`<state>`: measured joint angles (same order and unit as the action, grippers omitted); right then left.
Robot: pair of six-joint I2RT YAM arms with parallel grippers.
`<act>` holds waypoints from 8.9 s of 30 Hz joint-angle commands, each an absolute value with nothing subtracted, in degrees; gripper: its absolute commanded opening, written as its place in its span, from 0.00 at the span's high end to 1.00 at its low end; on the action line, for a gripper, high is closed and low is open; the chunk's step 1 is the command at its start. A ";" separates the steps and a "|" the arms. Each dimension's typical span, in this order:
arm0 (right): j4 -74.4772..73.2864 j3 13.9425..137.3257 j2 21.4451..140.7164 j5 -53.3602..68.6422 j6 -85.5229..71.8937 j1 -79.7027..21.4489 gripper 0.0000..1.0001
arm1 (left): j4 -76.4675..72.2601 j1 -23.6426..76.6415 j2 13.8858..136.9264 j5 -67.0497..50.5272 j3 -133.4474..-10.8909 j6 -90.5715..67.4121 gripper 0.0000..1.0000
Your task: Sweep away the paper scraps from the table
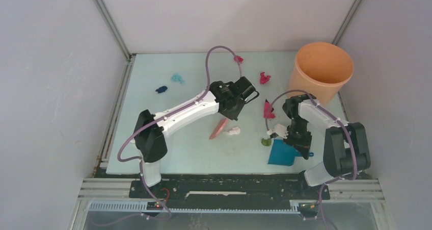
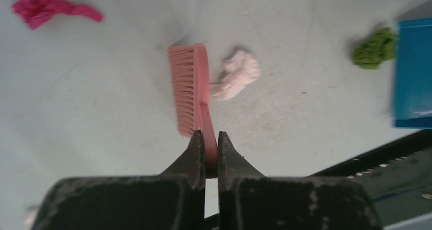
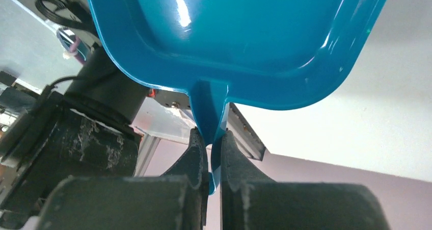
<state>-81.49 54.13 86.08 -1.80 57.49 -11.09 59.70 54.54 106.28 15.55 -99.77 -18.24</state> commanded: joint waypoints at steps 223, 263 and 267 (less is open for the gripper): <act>-90.16 138.39 104.68 -2.63 35.91 17.68 1.00 | 11.78 54.77 41.36 8.36 -34.69 -32.65 1.00; -27.38 91.31 74.44 -35.55 77.77 5.09 1.00 | 61.39 55.43 38.98 55.76 -62.00 -18.95 1.00; -39.53 86.21 68.48 -32.29 68.00 -4.67 1.00 | 67.85 54.20 43.44 65.74 -63.69 -23.65 1.00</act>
<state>-26.50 89.65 74.56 -36.29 81.17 3.29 59.35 54.96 39.11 51.07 -61.01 -20.60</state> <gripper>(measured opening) 0.041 0.036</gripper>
